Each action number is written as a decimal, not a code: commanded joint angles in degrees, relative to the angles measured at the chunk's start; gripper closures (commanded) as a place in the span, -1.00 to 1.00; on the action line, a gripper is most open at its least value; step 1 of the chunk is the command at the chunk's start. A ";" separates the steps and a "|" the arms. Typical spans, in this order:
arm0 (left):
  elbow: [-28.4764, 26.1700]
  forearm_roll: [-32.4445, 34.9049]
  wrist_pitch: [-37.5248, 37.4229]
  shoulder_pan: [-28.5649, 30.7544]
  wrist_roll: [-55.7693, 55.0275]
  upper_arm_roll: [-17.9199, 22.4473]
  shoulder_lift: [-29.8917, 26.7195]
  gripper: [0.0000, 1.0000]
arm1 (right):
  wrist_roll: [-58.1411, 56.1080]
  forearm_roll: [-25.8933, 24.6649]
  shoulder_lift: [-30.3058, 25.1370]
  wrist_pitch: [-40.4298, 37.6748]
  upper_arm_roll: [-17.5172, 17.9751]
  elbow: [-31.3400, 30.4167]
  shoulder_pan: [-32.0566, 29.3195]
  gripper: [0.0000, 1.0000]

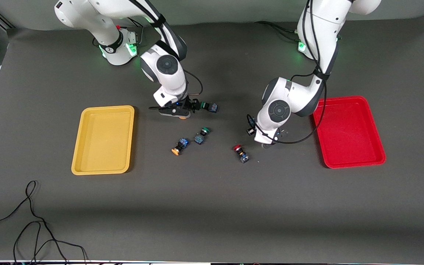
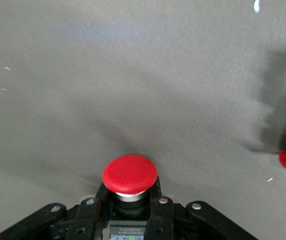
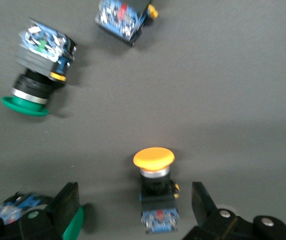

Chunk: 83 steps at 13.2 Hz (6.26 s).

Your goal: Place red and yellow buttons in trays

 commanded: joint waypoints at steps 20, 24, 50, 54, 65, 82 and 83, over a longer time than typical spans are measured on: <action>-9.55 18.32 -19.30 37.53 44.30 -0.22 -15.95 -1.00 | -32.49 -1.56 -10.47 -26.61 -22.27 10.19 -0.15 0.82; 8.21 14.72 -33.93 29.38 37.82 -0.22 -12.98 -1.00 | -58.28 -0.42 -6.01 -21.11 -38.47 8.45 -1.63 0.82; 31.10 0.65 -4.77 8.53 -18.11 -6.37 18.94 0.84 | -15.28 28.94 16.07 -32.78 -36.84 34.28 12.51 -0.99; 37.32 1.70 -19.21 12.63 -13.21 -6.20 17.19 1.00 | -4.64 31.82 20.36 -25.14 -35.25 34.01 12.51 -0.99; -8.16 24.28 -21.50 31.88 38.64 -4.00 -21.57 1.00 | -5.15 35.27 26.71 -18.27 -29.35 32.96 12.42 0.00; -14.08 24.91 -7.64 36.65 42.71 -4.53 -21.71 -1.00 | -72.79 29.78 13.25 -24.02 -50.02 13.83 8.38 0.61; -13.90 24.91 -10.98 36.57 42.80 -4.53 -25.75 -1.00 | -75.87 34.52 15.35 -21.80 -48.88 12.15 8.38 0.61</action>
